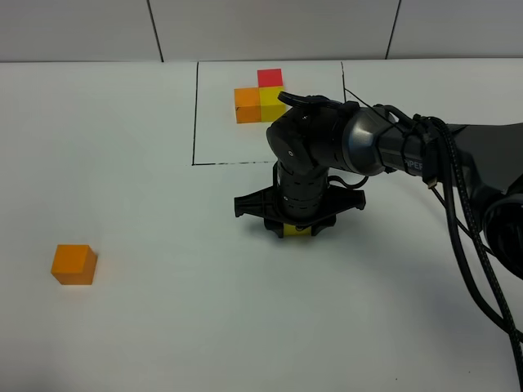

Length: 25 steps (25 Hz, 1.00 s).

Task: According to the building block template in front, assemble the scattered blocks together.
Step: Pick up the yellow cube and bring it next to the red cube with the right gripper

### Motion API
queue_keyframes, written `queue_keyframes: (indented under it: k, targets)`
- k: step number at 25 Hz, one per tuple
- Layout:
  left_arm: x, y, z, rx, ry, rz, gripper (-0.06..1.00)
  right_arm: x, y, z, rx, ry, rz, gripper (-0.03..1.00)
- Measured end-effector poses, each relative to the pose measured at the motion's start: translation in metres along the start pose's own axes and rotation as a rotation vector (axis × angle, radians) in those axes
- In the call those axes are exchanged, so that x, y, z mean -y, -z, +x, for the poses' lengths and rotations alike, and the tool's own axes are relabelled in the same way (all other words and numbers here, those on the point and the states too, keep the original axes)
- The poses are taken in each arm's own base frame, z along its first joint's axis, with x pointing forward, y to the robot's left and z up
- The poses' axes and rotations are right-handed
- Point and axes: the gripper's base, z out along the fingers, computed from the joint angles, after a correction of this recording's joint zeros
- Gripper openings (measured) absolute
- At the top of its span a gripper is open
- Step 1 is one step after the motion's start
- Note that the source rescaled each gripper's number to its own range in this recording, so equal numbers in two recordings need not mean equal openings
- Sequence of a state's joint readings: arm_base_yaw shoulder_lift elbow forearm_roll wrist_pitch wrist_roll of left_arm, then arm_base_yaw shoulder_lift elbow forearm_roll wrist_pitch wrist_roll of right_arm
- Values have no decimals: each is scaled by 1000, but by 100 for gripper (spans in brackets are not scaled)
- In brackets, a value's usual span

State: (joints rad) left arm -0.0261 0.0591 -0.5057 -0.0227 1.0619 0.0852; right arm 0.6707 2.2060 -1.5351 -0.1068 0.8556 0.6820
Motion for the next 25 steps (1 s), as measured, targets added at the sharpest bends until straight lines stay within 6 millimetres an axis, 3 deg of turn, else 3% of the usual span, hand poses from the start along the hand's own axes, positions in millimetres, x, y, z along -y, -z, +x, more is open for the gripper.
queue_keyframes:
  k: [25]
  targets:
    - [0, 0, 0, 0, 0, 0, 72, -1, -6, -1, 4, -1, -1, 0]
